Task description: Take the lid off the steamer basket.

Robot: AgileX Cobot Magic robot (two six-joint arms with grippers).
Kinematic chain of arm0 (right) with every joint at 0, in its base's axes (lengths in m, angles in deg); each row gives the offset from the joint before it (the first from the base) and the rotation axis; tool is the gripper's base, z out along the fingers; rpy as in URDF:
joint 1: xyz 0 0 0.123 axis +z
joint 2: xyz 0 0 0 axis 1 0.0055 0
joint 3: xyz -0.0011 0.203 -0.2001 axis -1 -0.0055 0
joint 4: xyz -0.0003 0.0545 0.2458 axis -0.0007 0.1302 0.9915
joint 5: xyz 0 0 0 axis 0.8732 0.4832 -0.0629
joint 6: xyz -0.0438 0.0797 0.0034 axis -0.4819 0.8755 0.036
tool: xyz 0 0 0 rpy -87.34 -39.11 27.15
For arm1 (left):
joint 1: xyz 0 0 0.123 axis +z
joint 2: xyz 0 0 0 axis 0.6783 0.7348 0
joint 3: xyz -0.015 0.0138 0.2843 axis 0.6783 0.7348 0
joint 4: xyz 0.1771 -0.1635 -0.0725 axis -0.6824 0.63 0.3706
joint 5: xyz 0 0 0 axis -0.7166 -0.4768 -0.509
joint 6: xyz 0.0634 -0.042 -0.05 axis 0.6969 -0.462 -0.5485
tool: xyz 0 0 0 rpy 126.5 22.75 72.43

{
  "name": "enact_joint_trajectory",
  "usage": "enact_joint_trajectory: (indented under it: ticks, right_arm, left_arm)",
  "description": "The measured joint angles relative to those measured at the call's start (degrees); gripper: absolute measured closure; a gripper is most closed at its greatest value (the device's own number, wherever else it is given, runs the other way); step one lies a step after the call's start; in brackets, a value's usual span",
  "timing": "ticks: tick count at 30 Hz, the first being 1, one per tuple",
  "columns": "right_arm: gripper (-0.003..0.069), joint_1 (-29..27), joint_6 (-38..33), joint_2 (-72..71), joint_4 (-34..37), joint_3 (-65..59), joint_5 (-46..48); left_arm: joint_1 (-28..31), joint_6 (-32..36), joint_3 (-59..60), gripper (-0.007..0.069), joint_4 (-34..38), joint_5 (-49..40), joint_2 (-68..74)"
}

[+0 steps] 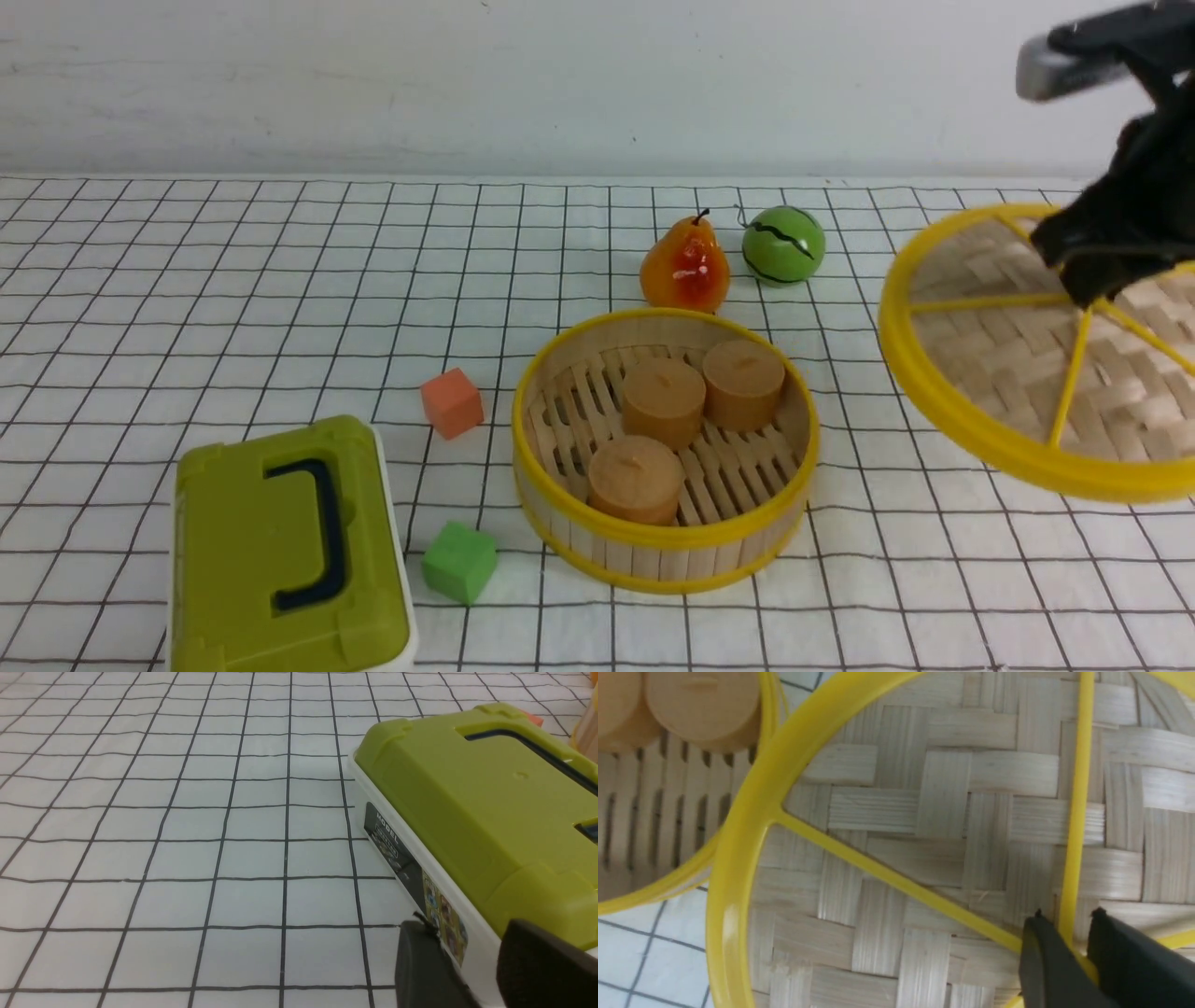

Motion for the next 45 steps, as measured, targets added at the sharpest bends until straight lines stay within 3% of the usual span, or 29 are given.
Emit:
enact_joint_trajectory:
  ticks: [13,22,25,29,33,36,41,42,45]
  right_arm:
    - [0.0555,-0.33,0.29,14.22,0.51,-6.16,-15.52]
    - [0.0552,-0.33,2.86,17.33,0.38,-6.16,-18.43]
    - [0.0517,-0.33,3.33,17.39,0.31,-6.16,-18.43]
    - [0.0389,-0.33,3.83,15.41,0.0,-6.18,-16.34]
    - [0.036,-0.33,3.22,6.65,0.63,-6.24,-13.54]
    - [0.0397,-0.33,3.03,-0.71,1.47,-6.96,-13.54]
    - [0.0547,-0.33,2.89,-16.95,3.39,-13.49,-15.31]
    - [0.0606,-0.33,2.89,-22.83,4.12,-17.35,-16.15]
    - [0.0675,-0.33,2.95,-30.86,5.05,-23.22,-17.8]
  left_arm:
    - [0.0,0.0,0.0,0.0386,0.0,0.0,0.0]
    - [0.0,0.0,0.0,0.0386,0.0,0.0,0.0]
    - [0.0,0.0,0.0,0.0386,0.0,0.0,0.0]
    - [0.0,0.0,0.0,0.0386,0.0,0.0,0.0]
    - [0.0,0.0,0.0,0.0386,0.0,0.0,0.0]
    - [0.0,0.0,0.0,0.0386,0.0,0.0,0.0]
    - [0.0,0.0,0.0,0.0386,0.0,0.0,0.0]
    - [0.0,0.0,0.0,0.0386,0.0,0.0,0.0]
    - [0.0,0.0,0.0,0.0386,0.0,0.0,0.0]
